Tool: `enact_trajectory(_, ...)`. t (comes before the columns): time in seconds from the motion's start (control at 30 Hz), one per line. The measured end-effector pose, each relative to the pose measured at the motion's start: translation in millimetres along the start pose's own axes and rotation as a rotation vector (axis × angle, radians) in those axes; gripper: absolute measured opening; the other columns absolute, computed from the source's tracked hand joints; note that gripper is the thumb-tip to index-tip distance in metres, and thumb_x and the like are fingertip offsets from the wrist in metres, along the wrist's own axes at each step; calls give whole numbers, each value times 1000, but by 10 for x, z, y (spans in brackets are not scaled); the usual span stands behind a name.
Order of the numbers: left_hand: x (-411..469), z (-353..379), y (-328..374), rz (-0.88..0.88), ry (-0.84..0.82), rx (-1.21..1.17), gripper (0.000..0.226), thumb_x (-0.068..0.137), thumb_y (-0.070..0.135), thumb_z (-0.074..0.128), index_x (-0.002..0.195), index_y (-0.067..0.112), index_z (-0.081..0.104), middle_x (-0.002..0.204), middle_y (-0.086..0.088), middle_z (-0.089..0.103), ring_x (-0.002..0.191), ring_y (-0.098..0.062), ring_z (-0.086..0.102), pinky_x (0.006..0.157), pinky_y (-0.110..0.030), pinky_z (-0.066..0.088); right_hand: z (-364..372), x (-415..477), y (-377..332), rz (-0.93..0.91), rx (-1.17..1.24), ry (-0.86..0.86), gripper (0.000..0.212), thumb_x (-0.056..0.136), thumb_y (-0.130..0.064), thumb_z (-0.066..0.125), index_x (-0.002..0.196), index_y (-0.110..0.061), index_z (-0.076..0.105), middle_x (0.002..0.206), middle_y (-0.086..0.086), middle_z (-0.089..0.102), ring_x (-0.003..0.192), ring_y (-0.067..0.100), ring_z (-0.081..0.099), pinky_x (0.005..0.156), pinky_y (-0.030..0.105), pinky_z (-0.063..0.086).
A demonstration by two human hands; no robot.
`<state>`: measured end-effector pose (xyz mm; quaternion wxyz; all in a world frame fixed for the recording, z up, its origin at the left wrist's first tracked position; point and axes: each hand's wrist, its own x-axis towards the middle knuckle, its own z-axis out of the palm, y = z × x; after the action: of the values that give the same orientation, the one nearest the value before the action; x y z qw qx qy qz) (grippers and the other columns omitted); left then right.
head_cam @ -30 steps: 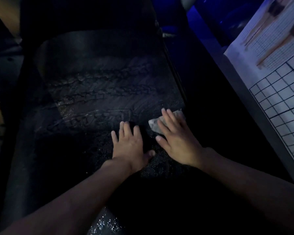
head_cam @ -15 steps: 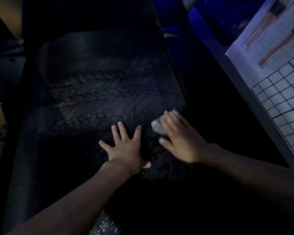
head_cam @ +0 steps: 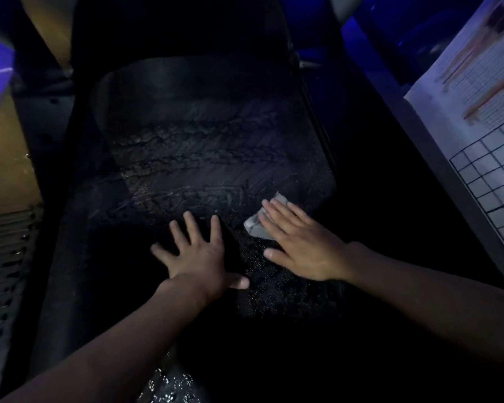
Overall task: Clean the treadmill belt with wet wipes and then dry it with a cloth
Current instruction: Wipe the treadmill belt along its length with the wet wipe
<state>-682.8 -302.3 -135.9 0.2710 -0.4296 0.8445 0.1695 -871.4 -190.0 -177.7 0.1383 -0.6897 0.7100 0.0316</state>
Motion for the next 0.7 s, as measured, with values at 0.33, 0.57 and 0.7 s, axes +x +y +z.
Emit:
enact_trajectory(0.33, -48, -79, -340, 11, 21, 1, 131, 71, 53, 79, 153, 21, -18, 159, 4, -28, 148, -22, -19, 110, -62, 23, -83, 297, 7, -20, -24, 24, 78, 93, -66, -11, 158, -23, 1, 164, 12, -11, 153, 26, -10, 123, 44, -5)
enact_trajectory(0.57, -32, -67, -330, -118, -20, -120, 130, 67, 50, 83, 148, 47, -20, 154, -16, -35, 143, -43, -26, 106, -76, 12, -56, 336, -154, -81, -59, 14, 85, 93, -65, -10, 157, -10, -5, 164, 10, -15, 151, 22, -17, 123, 42, -8)
enact_trajectory(0.7, -47, -44, -374, -105, 2, -144, 133, 64, 53, 84, 150, 43, -17, 156, -14, -30, 144, -43, -21, 105, -76, 17, -134, 471, -111, 109, -2, 77, 103, 80, -68, -31, 156, -7, 1, 164, 19, -3, 152, 31, -6, 123, 44, -6)
